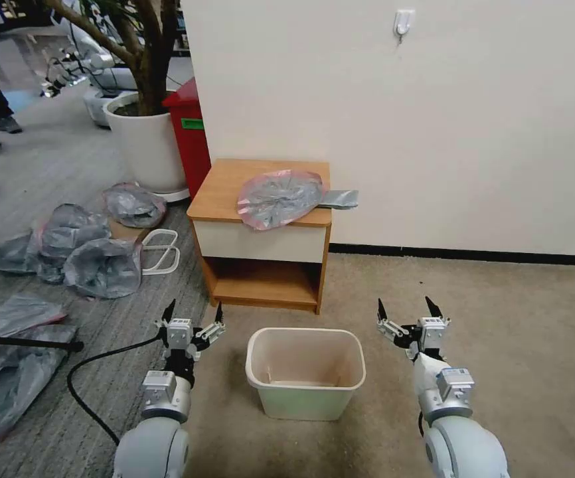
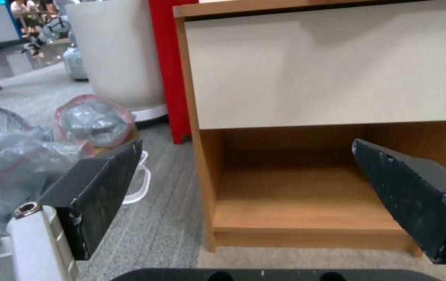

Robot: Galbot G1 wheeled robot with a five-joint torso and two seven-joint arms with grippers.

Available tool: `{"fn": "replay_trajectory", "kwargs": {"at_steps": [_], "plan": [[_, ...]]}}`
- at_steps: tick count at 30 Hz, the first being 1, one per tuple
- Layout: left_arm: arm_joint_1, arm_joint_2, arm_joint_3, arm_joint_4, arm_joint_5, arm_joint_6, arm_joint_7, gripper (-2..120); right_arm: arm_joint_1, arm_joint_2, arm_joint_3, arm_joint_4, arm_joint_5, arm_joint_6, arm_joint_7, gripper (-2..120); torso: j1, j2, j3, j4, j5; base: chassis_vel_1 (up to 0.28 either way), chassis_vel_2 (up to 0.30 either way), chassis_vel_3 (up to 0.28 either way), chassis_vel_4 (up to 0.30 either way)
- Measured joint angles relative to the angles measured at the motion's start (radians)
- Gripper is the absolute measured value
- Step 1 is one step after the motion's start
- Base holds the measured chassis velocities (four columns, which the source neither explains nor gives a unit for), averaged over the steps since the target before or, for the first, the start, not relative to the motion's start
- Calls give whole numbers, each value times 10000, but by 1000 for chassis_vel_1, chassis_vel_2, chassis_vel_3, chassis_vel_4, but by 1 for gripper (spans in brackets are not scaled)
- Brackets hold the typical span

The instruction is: Pick up the garbage bag from the table and place it over the trash can.

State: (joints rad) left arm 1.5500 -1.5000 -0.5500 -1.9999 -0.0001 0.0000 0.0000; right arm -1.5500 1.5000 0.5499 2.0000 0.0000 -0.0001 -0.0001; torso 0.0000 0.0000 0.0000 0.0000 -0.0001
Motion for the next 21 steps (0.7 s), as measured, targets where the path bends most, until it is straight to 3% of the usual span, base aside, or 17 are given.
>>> {"fn": "replay_trajectory", "kwargs": {"at_steps": [21], "plan": [[0, 0, 0, 0, 0, 0, 0, 100, 0, 0, 0, 0, 0, 0, 0, 100, 0, 0, 0, 0, 0, 0, 0, 0, 0]]}}
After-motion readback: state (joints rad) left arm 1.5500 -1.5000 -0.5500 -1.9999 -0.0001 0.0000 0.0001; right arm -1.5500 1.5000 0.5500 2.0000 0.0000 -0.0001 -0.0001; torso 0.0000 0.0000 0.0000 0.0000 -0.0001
